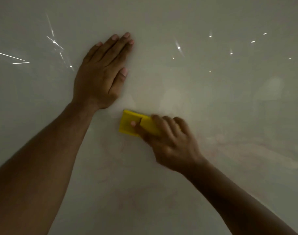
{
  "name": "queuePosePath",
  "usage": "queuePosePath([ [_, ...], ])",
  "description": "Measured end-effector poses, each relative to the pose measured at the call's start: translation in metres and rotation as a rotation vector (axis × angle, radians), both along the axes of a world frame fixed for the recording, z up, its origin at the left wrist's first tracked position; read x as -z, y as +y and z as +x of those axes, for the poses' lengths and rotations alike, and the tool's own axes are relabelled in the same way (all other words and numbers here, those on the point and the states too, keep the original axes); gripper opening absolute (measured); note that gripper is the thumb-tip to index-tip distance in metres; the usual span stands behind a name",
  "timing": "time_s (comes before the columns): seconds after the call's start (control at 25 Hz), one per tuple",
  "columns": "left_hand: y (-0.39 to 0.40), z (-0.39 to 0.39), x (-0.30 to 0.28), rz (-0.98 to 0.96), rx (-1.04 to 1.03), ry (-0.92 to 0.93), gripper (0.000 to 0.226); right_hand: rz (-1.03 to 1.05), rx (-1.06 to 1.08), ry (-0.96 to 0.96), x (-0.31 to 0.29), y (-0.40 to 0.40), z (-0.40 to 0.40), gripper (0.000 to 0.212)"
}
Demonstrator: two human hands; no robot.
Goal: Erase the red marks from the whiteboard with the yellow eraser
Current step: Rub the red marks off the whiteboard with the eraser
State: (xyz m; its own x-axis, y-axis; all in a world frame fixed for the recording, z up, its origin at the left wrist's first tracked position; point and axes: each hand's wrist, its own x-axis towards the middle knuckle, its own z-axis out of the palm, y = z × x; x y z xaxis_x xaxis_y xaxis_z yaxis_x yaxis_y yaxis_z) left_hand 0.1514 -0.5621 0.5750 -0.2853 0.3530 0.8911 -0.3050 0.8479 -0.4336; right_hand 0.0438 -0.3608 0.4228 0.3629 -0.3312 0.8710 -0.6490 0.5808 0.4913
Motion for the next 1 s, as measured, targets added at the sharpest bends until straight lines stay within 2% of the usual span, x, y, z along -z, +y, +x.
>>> queuePosePath([
  [0.12, -0.003, 0.003, 0.002, 0.069, -0.017, 0.073, 0.059, -0.437, 0.031, -0.234, -0.033, 0.009, -0.016, 0.052],
  [0.16, -0.003, 0.003, 0.002, 0.063, -0.034, 0.077, 0.059, -0.501, 0.013, -0.290, -0.038, 0.003, -0.013, 0.052],
  [0.2, -0.004, 0.004, 0.002, 0.052, -0.051, 0.067, 0.059, -0.459, -0.020, -0.277, -0.034, -0.009, -0.006, 0.054],
  [0.28, -0.006, 0.005, 0.002, 0.031, -0.060, 0.041, 0.059, -0.188, -0.080, -0.132, -0.004, -0.038, 0.013, 0.055],
  [0.32, -0.008, 0.007, 0.003, 0.027, -0.055, 0.038, 0.059, -0.067, -0.069, -0.039, 0.009, -0.043, 0.021, 0.054],
  [0.36, -0.012, 0.009, 0.005, 0.028, -0.049, 0.043, 0.059, -0.030, -0.023, 0.013, 0.012, -0.041, 0.021, 0.054],
  [0.4, -0.017, 0.013, 0.009, 0.034, -0.048, 0.058, 0.058, -0.082, 0.025, 0.002, 0.008, -0.038, 0.016, 0.055],
  [0.52, -0.032, 0.023, 0.022, 0.073, -0.064, 0.095, 0.058, -0.477, 0.002, -0.281, -0.020, -0.039, 0.011, 0.062],
  [0.56, -0.037, 0.025, 0.025, 0.079, -0.069, 0.095, 0.058, -0.464, -0.042, -0.298, -0.017, -0.047, 0.018, 0.060],
  [0.64, -0.045, 0.031, 0.030, 0.080, -0.067, 0.094, 0.058, -0.163, -0.116, -0.126, 0.012, -0.070, 0.036, 0.050],
  [0.72, -0.053, 0.037, 0.033, 0.081, -0.067, 0.082, 0.059, 0.108, -0.087, 0.058, 0.035, -0.071, 0.043, 0.046],
  [0.76, -0.056, 0.039, 0.034, 0.079, -0.069, 0.081, 0.059, 0.108, -0.067, 0.075, 0.031, -0.064, 0.037, 0.045],
  [0.8, -0.059, 0.041, 0.036, 0.072, -0.072, 0.085, 0.059, 0.010, -0.052, 0.028, 0.021, -0.057, 0.029, 0.048],
  [0.92, -0.062, 0.041, 0.038, 0.057, -0.069, 0.099, 0.058, -0.450, -0.019, -0.274, -0.016, -0.041, 0.015, 0.055],
  [0.96, -0.062, 0.041, 0.038, 0.055, -0.062, 0.101, 0.058, -0.495, -0.027, -0.307, -0.015, -0.044, 0.018, 0.055],
  [1.0, -0.063, 0.041, 0.038, 0.056, -0.056, 0.101, 0.058, -0.456, -0.067, -0.293, -0.005, -0.054, 0.025, 0.054],
])
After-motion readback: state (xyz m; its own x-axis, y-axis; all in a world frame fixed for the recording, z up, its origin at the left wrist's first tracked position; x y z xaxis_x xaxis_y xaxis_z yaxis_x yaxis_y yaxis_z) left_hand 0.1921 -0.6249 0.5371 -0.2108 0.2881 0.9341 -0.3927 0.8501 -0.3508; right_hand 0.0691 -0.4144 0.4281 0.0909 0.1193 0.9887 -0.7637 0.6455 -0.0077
